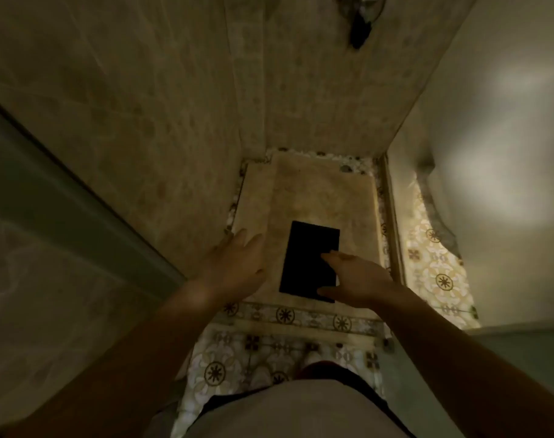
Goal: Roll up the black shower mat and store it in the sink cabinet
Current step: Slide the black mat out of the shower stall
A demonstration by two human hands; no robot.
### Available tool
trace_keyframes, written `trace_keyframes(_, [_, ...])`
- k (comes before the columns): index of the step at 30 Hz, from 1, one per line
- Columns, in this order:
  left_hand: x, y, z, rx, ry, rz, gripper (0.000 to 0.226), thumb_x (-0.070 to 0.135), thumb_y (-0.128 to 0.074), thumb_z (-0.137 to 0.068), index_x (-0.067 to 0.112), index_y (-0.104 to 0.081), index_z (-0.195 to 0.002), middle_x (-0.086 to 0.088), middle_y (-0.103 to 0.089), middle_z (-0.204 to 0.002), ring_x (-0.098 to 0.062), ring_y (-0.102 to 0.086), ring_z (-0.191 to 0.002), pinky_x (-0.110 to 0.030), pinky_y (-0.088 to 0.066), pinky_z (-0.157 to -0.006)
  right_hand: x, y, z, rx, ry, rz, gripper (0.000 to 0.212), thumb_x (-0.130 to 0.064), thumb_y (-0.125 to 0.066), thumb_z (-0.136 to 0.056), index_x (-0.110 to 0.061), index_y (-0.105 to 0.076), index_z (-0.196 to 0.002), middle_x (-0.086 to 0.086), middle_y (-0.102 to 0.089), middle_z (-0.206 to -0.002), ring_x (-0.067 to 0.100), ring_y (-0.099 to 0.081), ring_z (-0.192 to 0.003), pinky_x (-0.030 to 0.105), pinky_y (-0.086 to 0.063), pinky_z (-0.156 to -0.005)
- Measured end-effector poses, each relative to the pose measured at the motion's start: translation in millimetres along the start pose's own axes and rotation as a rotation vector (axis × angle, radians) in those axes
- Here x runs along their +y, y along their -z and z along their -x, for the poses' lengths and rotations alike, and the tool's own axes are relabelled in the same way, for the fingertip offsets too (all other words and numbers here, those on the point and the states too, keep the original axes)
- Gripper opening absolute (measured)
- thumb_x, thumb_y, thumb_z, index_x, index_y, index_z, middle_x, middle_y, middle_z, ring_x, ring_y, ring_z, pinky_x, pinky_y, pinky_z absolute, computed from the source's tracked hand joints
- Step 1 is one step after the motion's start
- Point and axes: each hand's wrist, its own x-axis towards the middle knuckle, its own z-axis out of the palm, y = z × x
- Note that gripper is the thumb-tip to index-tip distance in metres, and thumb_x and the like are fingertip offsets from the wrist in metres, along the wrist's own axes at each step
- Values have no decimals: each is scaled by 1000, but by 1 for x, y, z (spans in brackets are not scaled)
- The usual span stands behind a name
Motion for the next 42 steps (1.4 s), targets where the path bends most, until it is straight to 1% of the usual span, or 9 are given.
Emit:
trace_keyframes(3, [3, -5, -9, -35, 21, 6, 76, 64, -38, -79, 32, -12, -143, -10, -18, -158, -34, -19, -143, -48, -31, -109, 13, 0, -12, -42, -15, 11, 93, -73, -50, -76, -31, -14, -151, -1, -16, -160, 22, -27, -140, 40, -38, -104])
trace_keyframes(7, [18, -8, -32, -20, 60, -9, 89, 76, -28, -70, 33, -14, -146, -9, -17, -159, -30, -18, -145, -51, -28, -111, 38, 6, -28, -98, -14, 34, 95, -78, -48, -74, -36, -11, -151, -6, -12, -161, 21, -24, -142, 42, -35, -106])
trace_keyframes(12, [38, -2, -76, -40, 103, -46, 87, 75, -33, -71, 35, -12, -146, -8, -13, -160, -30, -14, -145, -50, -24, -113, 76, 29, -48, -127, 22, 81, 96, -78, -47, -77, -31, -8, -151, -1, -10, -161, 26, -22, -143, 46, -32, -109])
trace_keyframes(19, [52, 20, -123, -58, 122, -30, 94, 83, -22, -66, 39, -8, -148, -4, -5, -162, -27, -3, -147, -51, -18, -115, 115, 59, -78, -96, 28, 125, 97, -80, -45, -75, -31, -11, -151, -1, -16, -160, 27, -30, -139, 47, -37, -105])
trace_keyframes(23, [49, 37, -158, -39, 89, -41, 93, 82, -27, -70, 37, -9, -150, -4, -5, -162, -26, -3, -148, -51, -17, -116, 124, 78, -102, -72, 17, 108, 94, -78, -45, -76, -30, -13, -151, -2, -20, -159, 27, -35, -136, 47, -39, -103])
trace_keyframes(28, [30, 63, -221, -35, 83, -88, 86, 74, -35, -79, 32, -12, -150, -5, -7, -162, -26, -5, -147, -49, -19, -115, 125, 100, -151, -52, -18, 85, 91, -75, -46, -77, -29, -16, -150, -2, -24, -157, 26, -33, -137, 46, -38, -104])
trace_keyframes(33, [-14, 86, -314, -9, 40, -64, 81, 71, -39, -79, 30, -20, -146, -4, -16, -159, -26, -18, -143, -50, -29, -110, 114, 127, -227, -53, -55, 33, 86, -71, -49, -80, -28, -21, -149, -3, -31, -154, 25, -37, -134, 44, -38, -101])
trace_keyframes(38, [-76, 125, -401, -78, 21, -117, 87, 74, -38, -80, 30, -12, -150, -7, -8, -161, -29, -8, -147, -51, -25, -113, 92, 175, -305, -49, -131, -4, 80, -66, -48, -84, -28, -21, -149, -2, -31, -154, 26, -37, -135, 46, -36, -104])
trace_keyframes(42, [-100, 155, -437, -91, -30, -141, 90, 77, -33, -76, 31, -11, -150, -4, -7, -161, -28, -9, -146, -51, -25, -112, 80, 210, -341, -38, -172, -26, 80, -66, -48, -83, -28, -23, -148, -2, -34, -152, 25, -39, -132, 45, -38, -103])
